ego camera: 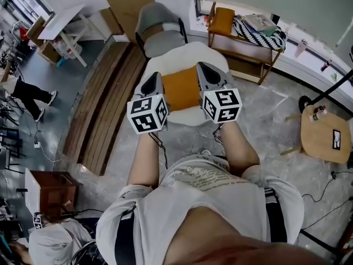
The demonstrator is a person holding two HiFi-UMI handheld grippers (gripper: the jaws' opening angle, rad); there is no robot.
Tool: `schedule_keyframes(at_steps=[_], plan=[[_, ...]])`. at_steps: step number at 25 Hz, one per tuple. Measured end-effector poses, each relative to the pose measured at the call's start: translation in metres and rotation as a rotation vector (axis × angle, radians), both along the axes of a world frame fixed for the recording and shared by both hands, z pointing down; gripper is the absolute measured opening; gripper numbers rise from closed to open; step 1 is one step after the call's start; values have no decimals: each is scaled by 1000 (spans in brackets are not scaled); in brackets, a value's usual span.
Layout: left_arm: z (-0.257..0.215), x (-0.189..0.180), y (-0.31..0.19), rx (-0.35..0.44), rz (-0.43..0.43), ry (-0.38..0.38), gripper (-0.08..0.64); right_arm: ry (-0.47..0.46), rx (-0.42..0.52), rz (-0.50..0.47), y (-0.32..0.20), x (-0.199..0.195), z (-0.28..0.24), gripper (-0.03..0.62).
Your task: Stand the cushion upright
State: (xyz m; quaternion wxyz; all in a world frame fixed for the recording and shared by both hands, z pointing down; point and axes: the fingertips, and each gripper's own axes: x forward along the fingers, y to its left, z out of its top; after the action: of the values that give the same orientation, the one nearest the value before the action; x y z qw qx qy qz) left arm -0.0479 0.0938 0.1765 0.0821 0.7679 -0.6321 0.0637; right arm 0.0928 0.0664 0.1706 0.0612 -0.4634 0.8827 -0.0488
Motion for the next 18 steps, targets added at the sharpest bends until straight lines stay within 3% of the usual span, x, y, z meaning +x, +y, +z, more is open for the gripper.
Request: schedule_keyframes(at_steps=[8, 18], plan=[[11, -4, -41, -27, -78, 17, 20, 24, -22, -77, -49, -5, 13, 28], [18, -2, -73, -12, -101, 25, 20, 46, -43, -99, -90, -3, 23, 28]])
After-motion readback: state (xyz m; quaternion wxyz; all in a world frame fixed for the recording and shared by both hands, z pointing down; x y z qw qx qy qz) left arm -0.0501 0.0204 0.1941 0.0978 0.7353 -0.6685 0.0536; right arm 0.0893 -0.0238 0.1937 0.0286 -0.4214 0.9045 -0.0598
